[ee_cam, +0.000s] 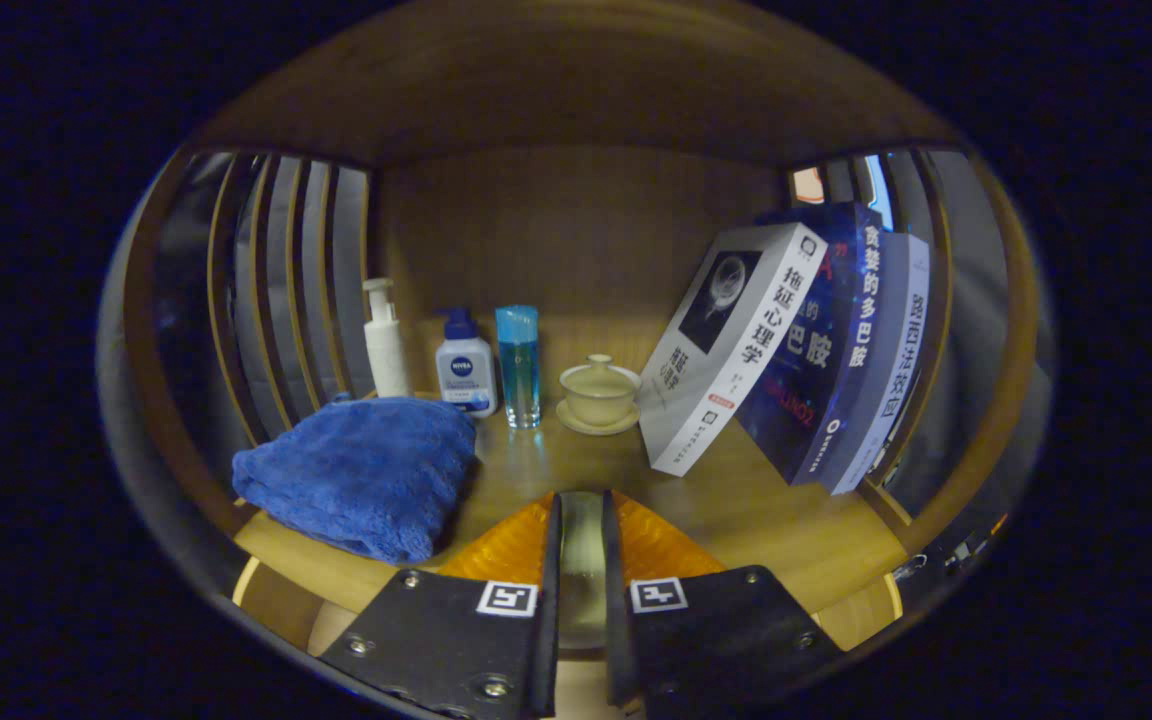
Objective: Pull open the drawer, take out the items inside it, and place them on the countertop above the cabinet.
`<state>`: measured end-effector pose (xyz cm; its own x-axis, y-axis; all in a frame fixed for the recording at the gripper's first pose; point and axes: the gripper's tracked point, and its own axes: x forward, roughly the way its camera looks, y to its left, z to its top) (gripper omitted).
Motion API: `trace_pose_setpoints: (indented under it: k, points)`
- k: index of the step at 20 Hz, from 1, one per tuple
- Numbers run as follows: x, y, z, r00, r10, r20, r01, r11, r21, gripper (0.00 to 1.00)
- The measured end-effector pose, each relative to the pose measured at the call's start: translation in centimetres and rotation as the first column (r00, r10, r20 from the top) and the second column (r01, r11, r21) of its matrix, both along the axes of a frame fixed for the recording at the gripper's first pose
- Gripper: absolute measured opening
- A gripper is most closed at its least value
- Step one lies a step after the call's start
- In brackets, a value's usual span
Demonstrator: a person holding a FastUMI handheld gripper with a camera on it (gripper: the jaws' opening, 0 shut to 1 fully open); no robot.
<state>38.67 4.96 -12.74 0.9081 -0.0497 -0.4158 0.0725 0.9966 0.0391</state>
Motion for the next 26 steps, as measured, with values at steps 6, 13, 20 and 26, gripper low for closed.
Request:
trace_pose_setpoints:
  k: [6, 13, 20, 26]
  points:
    - [-6.2, 0.4, 5.1, 0.993, 0.043, 0.111, -0.046, 0.999, 0.025, 0.20]
    - [-17.2, 0.9, 7.9, 0.971, 0.068, 0.231, -0.084, 0.995, 0.062, 0.20]
    - [-26.4, 0.4, 4.2, 0.970, 0.042, 0.241, -0.060, 0.996, 0.067, 0.20]
    - [-30.7, 0.8, 0.0, 0.976, 0.012, 0.216, -0.026, 0.998, 0.062, 0.47]
